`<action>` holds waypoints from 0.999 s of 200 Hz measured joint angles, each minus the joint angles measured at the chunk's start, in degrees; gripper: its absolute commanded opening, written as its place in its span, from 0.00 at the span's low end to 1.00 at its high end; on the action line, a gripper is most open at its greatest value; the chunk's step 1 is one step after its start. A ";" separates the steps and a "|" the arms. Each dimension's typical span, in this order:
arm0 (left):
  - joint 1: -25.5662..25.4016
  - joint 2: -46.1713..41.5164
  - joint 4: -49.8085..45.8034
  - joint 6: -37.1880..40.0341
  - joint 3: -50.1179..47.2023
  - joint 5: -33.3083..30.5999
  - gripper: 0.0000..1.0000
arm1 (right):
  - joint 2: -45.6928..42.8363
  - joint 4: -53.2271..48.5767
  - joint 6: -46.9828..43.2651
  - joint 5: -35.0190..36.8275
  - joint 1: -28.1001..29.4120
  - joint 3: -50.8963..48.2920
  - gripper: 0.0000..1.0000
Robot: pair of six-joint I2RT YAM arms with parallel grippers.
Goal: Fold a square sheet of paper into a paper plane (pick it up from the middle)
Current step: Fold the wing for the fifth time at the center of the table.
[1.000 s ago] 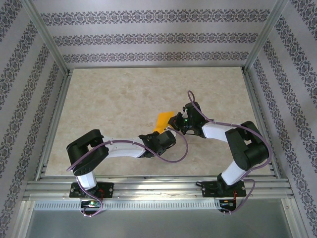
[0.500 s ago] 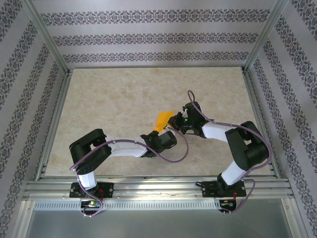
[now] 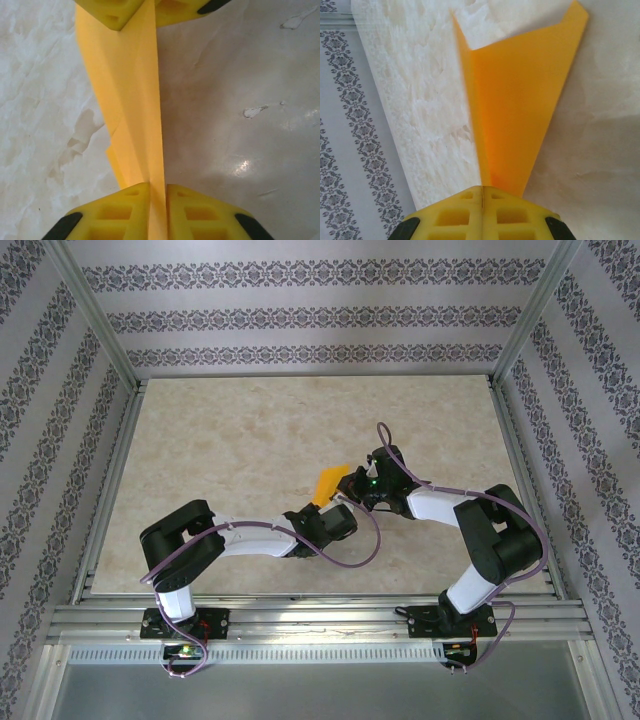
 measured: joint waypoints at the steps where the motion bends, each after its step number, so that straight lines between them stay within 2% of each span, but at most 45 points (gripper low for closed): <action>1: 0.00 0.00 -0.02 0.00 0.00 -0.02 0.14 | 0.00 0.00 0.00 0.00 0.00 0.00 0.01; 65: 0.00 0.00 -0.04 -0.17 0.00 -0.52 0.07 | 0.00 0.04 0.00 0.00 0.00 -0.37 0.03; 73: 0.00 0.00 -0.04 -0.24 0.00 -0.52 0.05 | 0.00 0.04 0.00 0.00 0.00 -0.37 0.06; 83: 0.00 0.00 -0.04 -0.39 0.00 -0.50 0.04 | 0.00 0.04 -0.04 -0.02 -0.02 -0.37 0.14; 111: 0.00 0.00 -0.04 -1.29 0.00 -0.17 0.04 | -0.31 -0.98 -1.18 -0.02 -0.07 -0.42 0.26; 131: 0.02 0.00 -0.04 -2.38 0.00 0.57 0.04 | -2.16 -4.50 -3.72 0.22 -0.92 -0.42 0.27; 200: 0.02 3.61 -0.07 -6.93 1.77 3.96 0.04 | -10.95 -13.46 -11.39 2.99 -6.19 -1.97 0.41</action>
